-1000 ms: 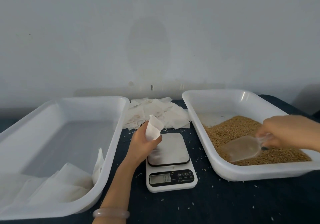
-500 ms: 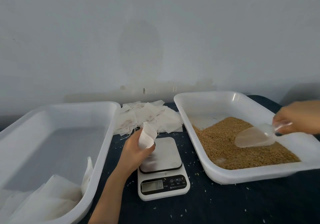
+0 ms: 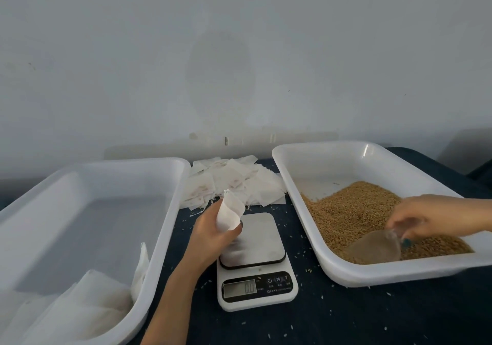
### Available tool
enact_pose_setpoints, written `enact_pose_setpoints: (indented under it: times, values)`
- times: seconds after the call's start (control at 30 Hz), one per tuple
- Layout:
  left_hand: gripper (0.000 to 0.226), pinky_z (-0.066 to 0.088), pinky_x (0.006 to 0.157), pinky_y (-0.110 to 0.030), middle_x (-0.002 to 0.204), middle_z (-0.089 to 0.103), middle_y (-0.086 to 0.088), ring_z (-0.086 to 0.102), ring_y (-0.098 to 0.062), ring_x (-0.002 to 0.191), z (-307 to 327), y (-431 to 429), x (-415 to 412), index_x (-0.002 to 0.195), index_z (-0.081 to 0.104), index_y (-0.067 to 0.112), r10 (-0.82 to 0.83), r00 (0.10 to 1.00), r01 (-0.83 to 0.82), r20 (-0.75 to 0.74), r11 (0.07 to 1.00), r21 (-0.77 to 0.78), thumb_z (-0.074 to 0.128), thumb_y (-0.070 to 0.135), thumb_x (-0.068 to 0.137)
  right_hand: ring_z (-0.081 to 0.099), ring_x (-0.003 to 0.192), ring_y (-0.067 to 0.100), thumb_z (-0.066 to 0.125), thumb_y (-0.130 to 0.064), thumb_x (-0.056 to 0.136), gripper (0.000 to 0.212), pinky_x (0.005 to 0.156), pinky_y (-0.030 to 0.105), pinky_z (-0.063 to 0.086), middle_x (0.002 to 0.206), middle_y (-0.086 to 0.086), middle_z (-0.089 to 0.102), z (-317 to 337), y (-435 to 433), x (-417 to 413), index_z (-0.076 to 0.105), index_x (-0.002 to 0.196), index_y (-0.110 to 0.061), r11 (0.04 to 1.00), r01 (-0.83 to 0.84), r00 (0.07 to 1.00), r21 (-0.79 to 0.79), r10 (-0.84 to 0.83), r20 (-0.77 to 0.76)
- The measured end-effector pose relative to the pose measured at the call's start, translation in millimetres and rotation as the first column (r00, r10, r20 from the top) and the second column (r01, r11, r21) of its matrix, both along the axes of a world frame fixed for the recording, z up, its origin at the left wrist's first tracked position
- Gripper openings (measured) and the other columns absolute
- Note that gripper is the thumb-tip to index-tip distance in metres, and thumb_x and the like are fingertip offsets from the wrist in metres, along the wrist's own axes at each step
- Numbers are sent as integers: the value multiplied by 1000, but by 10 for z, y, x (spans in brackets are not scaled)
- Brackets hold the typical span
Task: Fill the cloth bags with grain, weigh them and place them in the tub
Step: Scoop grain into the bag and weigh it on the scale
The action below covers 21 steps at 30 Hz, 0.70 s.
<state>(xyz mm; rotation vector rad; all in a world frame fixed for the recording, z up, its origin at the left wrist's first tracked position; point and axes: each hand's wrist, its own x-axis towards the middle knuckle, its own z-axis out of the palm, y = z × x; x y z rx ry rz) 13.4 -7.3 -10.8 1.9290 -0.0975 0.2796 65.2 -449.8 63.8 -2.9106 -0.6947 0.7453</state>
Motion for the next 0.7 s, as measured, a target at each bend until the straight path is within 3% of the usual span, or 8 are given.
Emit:
enact_pose_setpoints:
  times: [0.13, 0.23, 0.37, 0.57, 0.7]
  values:
    - [30, 45, 62, -3, 94, 61, 36, 58, 13, 89, 43, -7, -16, 93, 58, 54, -19, 1000, 19, 2, 1000, -10, 69, 36, 72, 62, 112, -2, 64, -77, 68, 50, 89, 22, 55, 120, -25, 64, -263, -199, 194, 67, 110, -51, 941, 145, 986, 306, -111, -127]
    - [44, 44, 61, -2, 95, 59, 39, 57, 16, 89, 93, -36, -30, 89, 50, 72, -30, 999, 30, 10, 999, 10, 68, 36, 73, 57, 120, -2, 60, -74, 78, 50, 90, 12, 51, 129, -24, 60, -655, -337, 387, 61, 123, -50, 921, 143, 989, 363, -124, -77]
    - [47, 46, 58, -5, 96, 55, 44, 54, 19, 92, 124, -62, -47, 90, 44, 77, -46, 999, 46, -4, 998, 42, 69, 40, 75, 54, 127, 2, 62, -58, 89, 45, 94, 13, 49, 137, -19, 57, -896, -431, 476, 58, 131, -44, 875, 124, 992, 468, -97, -82]
    - [32, 49, 57, -10, 95, 59, 33, 59, 11, 87, 118, -93, -39, 91, 48, 69, -56, 998, 55, 18, 997, 45, 64, 50, 71, 55, 127, 5, 56, -59, 93, 43, 98, 19, 49, 136, -19, 58, -324, -107, 287, 55, 133, -46, 842, 56, 998, 536, -65, -2]
    - [25, 51, 52, -18, 93, 62, 24, 62, 1, 81, 89, -104, -34, 95, 52, 55, -88, 995, 83, 41, 991, 107, 65, 47, 75, 57, 122, -1, 56, -75, 81, 47, 97, 19, 49, 130, -24, 62, 426, 366, 44, 61, 123, -52, 855, 67, 997, 515, -81, 5]
